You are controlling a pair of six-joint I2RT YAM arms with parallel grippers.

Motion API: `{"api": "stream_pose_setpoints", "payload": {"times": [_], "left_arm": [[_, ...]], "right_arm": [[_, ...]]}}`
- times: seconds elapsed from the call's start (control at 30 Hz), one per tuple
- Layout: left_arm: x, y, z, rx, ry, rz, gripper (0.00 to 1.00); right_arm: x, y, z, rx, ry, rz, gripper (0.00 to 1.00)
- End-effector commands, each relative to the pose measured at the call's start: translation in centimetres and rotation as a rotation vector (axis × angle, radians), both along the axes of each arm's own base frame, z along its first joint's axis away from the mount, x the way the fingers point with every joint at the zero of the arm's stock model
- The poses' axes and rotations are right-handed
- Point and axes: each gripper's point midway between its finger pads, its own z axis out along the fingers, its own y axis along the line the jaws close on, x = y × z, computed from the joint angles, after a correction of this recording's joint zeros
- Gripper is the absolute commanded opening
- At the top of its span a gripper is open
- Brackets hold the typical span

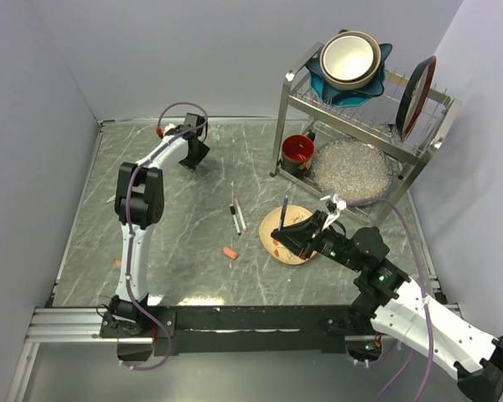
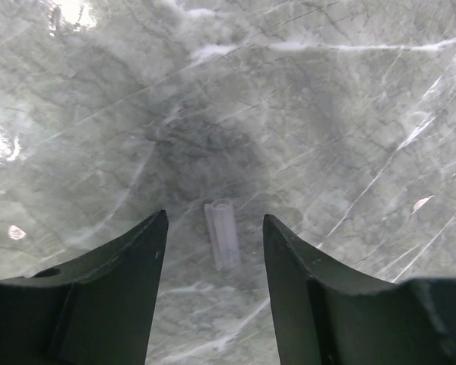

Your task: Insert the pens into the pen caps

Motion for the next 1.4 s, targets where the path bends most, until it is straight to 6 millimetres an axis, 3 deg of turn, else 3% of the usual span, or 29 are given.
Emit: {"api": "stream_pose_setpoints", "payload": {"times": [0.0,0.13,0.47,1.03,1.37], "left_arm": [[0.8,-0.5,0.9,-0.005,-0.016,0.041,0.57],[0.4,-1.4,-0.3,-0.019,0.026,0.015,0.53],[-2.1,-1.4,-2.0,0.036,0.128,-0.039,0.45],[-7.9,1.1,-3.3,0.182,0.292,-0.177,0.33],[-8.2,2.2,-2.9,0.273,0.315,-0.306,0.38]], "right_arm": [[0.2,-0.3,0.7,0.013,-0.042,-0.02,0.0],[0.2,-0.4,0.7,0.012,-0.043,-0.025,0.0],[0.1,-0.6,0.9,0.018,-0.049,-0.028,0.0],[-0.9,-0.8,2.0,0.059,-0.025,0.001,0.0],[-1.1,-0.8,2.0,0.069,-0.019,0.004,0.0]]}}
